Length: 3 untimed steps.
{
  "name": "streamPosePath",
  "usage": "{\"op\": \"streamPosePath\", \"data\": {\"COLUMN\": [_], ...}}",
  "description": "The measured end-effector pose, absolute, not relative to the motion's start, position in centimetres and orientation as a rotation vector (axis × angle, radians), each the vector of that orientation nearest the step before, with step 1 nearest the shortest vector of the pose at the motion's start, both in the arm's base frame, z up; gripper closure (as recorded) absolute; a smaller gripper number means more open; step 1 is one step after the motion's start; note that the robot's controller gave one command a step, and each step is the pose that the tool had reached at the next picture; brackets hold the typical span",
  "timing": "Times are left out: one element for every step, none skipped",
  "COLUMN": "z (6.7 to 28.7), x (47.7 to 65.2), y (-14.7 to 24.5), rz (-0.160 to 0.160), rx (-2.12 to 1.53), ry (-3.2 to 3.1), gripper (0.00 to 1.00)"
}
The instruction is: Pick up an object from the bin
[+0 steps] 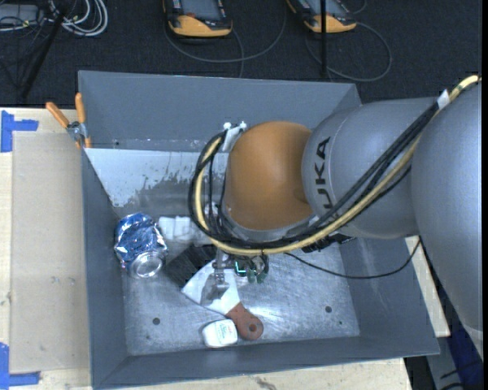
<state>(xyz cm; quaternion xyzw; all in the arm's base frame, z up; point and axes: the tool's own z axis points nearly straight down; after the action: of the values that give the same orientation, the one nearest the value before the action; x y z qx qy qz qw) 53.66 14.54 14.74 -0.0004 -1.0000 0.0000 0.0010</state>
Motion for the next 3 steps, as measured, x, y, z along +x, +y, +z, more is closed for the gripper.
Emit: {"op": "streamPosePath", "data": {"z": [7.7,7.7,26.8], "x": [55.0,55.1,54.1], "y": [13.8,13.7,14.6], "rz": [-0.014,-0.014,-0.003], "rx": [-0.154,-0.155,-0.203], "ry": [-3.122,-3.124,-3.139], "gripper": [1.00,1.00,1.00]}}
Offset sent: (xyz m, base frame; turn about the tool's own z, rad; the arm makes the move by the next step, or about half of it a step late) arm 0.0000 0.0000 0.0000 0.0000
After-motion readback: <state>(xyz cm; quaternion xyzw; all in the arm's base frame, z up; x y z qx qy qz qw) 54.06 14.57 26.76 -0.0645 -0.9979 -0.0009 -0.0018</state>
